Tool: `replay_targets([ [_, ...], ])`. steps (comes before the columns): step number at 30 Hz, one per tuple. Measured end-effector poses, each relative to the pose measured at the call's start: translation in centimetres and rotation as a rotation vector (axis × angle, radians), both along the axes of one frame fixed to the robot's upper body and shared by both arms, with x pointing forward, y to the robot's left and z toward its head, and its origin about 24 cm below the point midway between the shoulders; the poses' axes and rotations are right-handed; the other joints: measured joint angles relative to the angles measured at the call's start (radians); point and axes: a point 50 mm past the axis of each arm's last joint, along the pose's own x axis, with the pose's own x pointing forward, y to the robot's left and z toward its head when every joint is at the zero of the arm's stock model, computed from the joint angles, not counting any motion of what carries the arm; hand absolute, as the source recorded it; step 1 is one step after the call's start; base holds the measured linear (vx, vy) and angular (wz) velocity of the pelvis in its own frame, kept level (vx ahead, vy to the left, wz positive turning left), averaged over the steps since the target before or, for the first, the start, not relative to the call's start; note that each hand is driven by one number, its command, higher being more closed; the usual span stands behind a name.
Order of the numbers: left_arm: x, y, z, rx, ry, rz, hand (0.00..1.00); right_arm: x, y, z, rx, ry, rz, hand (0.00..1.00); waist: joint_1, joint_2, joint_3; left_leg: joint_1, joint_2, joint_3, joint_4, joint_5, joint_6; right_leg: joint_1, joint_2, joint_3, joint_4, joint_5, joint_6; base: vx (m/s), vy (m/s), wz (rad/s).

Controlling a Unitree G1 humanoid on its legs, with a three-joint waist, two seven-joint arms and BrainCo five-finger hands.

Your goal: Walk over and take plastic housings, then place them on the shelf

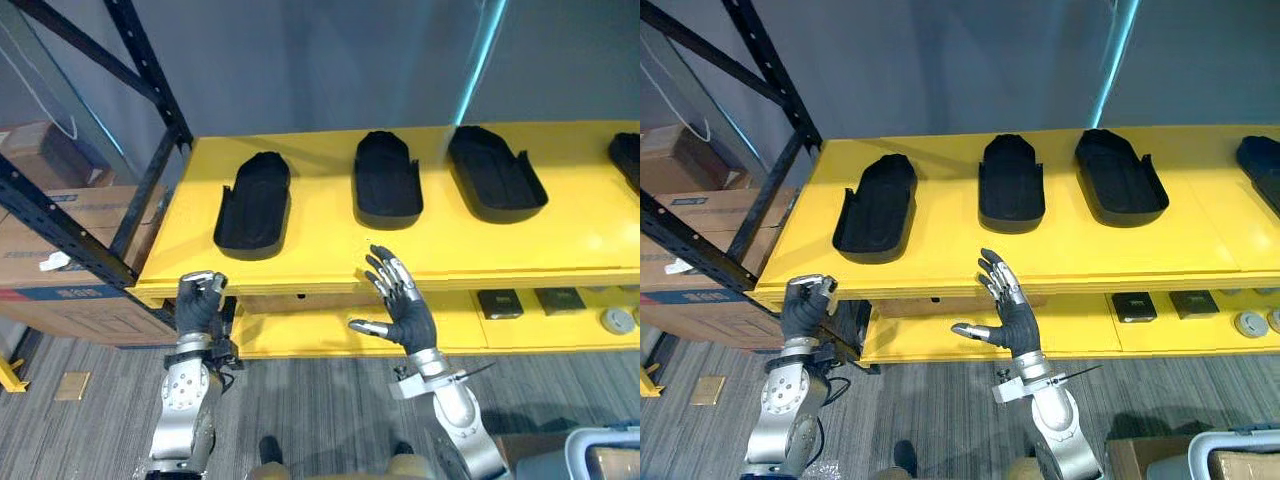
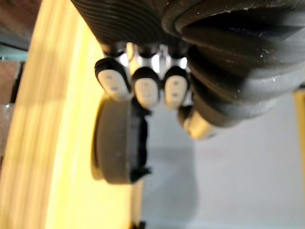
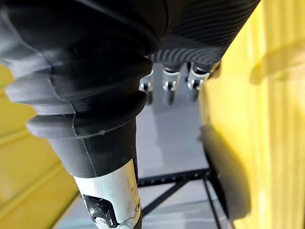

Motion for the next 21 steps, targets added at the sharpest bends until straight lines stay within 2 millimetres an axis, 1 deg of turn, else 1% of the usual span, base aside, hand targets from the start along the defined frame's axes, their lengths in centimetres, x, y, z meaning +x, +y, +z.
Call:
replay_targets([
  [3,0.4,0.4,-0.5,-0.003,0.017,0.026,1.00,0.0,0.0,0.0,-0.010,-0.006,0.019,0.00,0.000,0.002,0.002,0.015,0.000,0.015,0.000,0.000,0.000,0.002,0.000,0.018,0.002,0.000,0.000,0.01,-0.001,-0.12],
  [7,0.8,1.4,-0.9,-0.001,0.037,0.081,1.00,0.2,-0.6,0.2,-0.021,-0.018,0.013,0.00,-0.021,0.006,0.014,0.017,0.000,0.016,0.000,-0.001,0.000,0.001,0.000,0.020,0.004,0.001,0.001,-0.02,-0.001,-0.03],
  [10,1.4,2.1,-1.0,0.007,0.049,0.105,1.00,0.2,-0.9,0.5,-0.033,-0.036,0.014,0.00,-0.023,0.013,0.040,0.019,0.000,0.040,0.000,-0.002,0.002,-0.019,0.000,0.045,0.004,0.001,0.001,-0.07,0.008,-0.18],
  [12,1.7,2.5,-1.5,0.003,0.070,0.120,1.00,0.1,-1.1,0.5,-0.047,-0.037,0.028,0.00,-0.027,0.018,0.045,0.017,-0.001,0.048,0.000,-0.003,0.003,-0.022,0.000,0.051,0.001,0.009,-0.001,-0.03,0.010,-0.18],
  [16,2.7,2.7,-2.0,0.005,0.097,0.123,1.00,0.2,-1.4,0.6,-0.060,-0.046,0.035,0.00,-0.034,0.018,0.045,0.017,-0.001,0.064,0.000,-0.003,0.003,-0.036,0.000,0.069,0.003,0.015,0.006,0.00,0.000,-0.11],
  [17,2.9,3.0,-2.2,0.016,0.108,0.127,1.00,0.2,-1.5,0.6,-0.061,-0.046,0.034,0.00,-0.042,0.018,0.045,0.017,-0.001,0.067,0.000,-0.003,0.003,-0.039,0.000,0.072,0.003,0.017,0.007,0.01,-0.001,-0.09],
  [18,3.2,3.4,-2.3,0.030,0.116,0.132,1.00,0.2,-1.5,0.6,-0.053,-0.046,0.038,0.00,-0.052,0.017,0.049,0.017,-0.001,0.068,0.000,-0.003,0.003,-0.040,0.000,0.073,0.004,0.017,0.007,0.01,-0.003,-0.07],
  [19,3.4,3.6,-2.3,0.033,0.117,0.134,1.00,0.2,-1.5,0.7,-0.048,-0.046,0.040,0.00,-0.054,0.018,0.053,0.017,-0.001,0.070,0.000,-0.003,0.003,-0.042,0.000,0.075,0.005,0.017,0.007,0.00,-0.004,-0.07],
  [21,4.5,3.7,-1.6,0.032,0.091,0.137,1.00,0.3,-1.8,0.9,-0.056,-0.061,0.042,0.00,-0.055,0.023,0.081,0.016,-0.002,0.076,0.000,-0.003,0.004,-0.054,0.001,0.094,0.017,0.018,0.008,-0.01,0.000,-0.12],
])
